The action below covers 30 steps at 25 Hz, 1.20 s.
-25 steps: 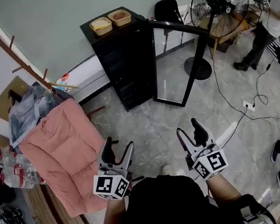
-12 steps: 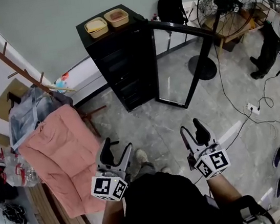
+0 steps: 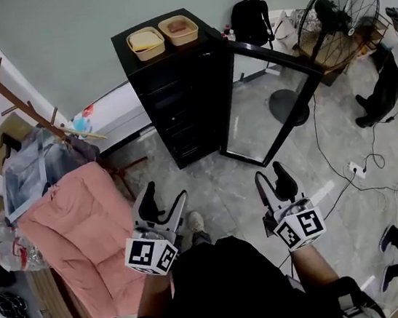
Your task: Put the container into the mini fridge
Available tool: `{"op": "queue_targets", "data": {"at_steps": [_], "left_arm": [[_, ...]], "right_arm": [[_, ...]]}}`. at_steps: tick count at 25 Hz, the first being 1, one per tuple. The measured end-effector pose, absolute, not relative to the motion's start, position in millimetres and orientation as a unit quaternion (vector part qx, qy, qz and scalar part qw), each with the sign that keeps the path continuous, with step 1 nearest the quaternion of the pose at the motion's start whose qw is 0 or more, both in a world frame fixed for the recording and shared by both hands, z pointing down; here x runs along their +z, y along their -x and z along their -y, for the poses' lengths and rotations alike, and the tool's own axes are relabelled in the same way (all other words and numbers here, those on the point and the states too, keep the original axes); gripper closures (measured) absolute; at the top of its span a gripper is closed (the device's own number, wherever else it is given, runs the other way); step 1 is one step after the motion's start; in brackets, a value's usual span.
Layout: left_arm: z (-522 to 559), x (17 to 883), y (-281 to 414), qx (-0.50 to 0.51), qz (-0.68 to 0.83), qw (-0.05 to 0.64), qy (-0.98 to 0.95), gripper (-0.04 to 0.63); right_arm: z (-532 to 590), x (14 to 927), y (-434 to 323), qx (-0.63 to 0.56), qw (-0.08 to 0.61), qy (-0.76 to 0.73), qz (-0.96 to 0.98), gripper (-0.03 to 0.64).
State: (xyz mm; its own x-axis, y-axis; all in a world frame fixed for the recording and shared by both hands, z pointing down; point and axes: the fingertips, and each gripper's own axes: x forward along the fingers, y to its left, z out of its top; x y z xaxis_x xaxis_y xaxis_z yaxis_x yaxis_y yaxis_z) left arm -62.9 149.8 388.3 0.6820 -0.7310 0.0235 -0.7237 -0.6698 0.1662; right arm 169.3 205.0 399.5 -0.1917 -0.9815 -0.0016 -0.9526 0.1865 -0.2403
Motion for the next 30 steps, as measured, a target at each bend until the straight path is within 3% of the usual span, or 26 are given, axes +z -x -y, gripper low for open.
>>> {"op": "queue_targets", "data": {"at_steps": [14,30], "left_arm": [[-21,385,110,-0.044,0.4,0.092,-0.911,0.247],[63,393,91,-0.011,0.344,0.074,-0.936,0.249]], "right_arm": [[-75,383,-119,-0.092,0.06,0.618,-0.778,0.38],[-1,385,-89,-0.108,0.049,0.597,-0.793,0.38]]}}
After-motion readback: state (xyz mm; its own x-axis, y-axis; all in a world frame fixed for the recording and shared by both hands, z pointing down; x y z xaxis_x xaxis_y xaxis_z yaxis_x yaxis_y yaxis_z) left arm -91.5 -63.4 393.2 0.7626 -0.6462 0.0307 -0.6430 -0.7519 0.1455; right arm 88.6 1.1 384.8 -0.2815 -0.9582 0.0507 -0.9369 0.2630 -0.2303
